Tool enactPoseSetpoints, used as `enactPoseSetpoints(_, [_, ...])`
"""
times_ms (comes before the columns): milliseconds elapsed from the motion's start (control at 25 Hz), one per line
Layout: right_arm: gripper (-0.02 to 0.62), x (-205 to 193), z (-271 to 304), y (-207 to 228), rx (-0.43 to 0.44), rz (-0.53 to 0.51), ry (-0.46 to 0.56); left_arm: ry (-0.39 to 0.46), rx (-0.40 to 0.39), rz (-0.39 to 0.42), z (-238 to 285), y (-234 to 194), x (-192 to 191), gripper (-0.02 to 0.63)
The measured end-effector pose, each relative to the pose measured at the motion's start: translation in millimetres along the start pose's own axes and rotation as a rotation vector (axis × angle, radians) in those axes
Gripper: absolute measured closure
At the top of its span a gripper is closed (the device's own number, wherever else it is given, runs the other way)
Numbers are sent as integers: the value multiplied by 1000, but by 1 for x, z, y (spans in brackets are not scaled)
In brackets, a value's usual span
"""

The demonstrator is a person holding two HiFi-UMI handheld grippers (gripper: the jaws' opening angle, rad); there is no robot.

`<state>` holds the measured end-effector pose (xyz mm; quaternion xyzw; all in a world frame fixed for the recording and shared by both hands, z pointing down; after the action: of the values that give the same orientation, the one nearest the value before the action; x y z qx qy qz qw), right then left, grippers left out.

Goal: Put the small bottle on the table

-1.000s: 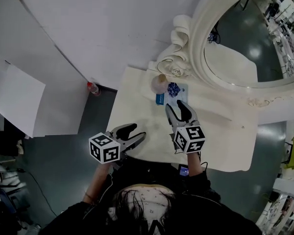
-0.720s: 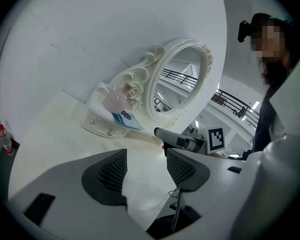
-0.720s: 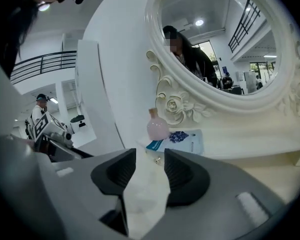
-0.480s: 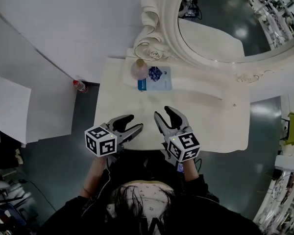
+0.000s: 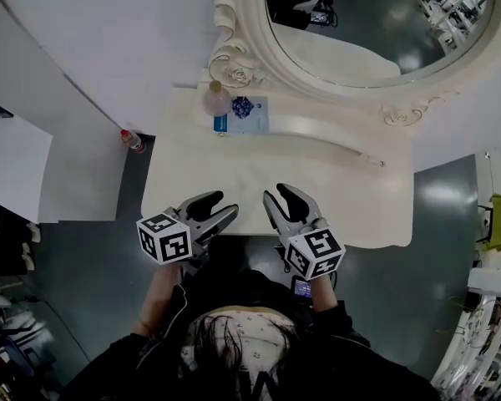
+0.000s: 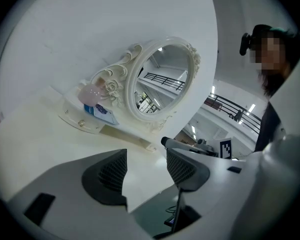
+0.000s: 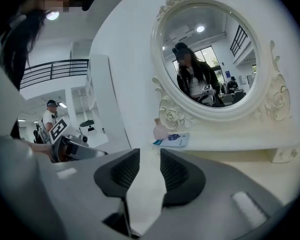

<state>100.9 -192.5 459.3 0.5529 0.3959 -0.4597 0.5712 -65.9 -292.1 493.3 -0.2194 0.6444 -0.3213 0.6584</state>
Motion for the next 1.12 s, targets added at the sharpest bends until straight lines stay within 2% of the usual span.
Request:
enactPoseSetpoints(320, [469, 0, -85, -10, 77, 9, 42, 27, 51, 85, -19, 68, -57, 359])
enactPoseSetpoints(680, [469, -10, -173, -31, 136, 28, 60, 79, 105, 120, -45, 134, -120, 359])
enactPoseSetpoints(920, [469, -20, -209, -43, 159, 59, 67, 59, 118, 137, -60, 168, -151, 359])
enactPoseSetpoints(1120, [469, -26, -223, -57, 180, 75, 70, 62, 147, 153, -79, 180, -158, 359])
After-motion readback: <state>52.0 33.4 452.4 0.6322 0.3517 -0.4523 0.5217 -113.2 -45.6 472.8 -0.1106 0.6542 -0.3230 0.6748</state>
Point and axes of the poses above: the fingertips, and each gripper's own axes: z forward along the fingers, y to its right, x out of its top, the point moved 7 cm from there along -z, backward along the fingers, and after that the axes turned 14 degrees about y, right-handed, at the moved point
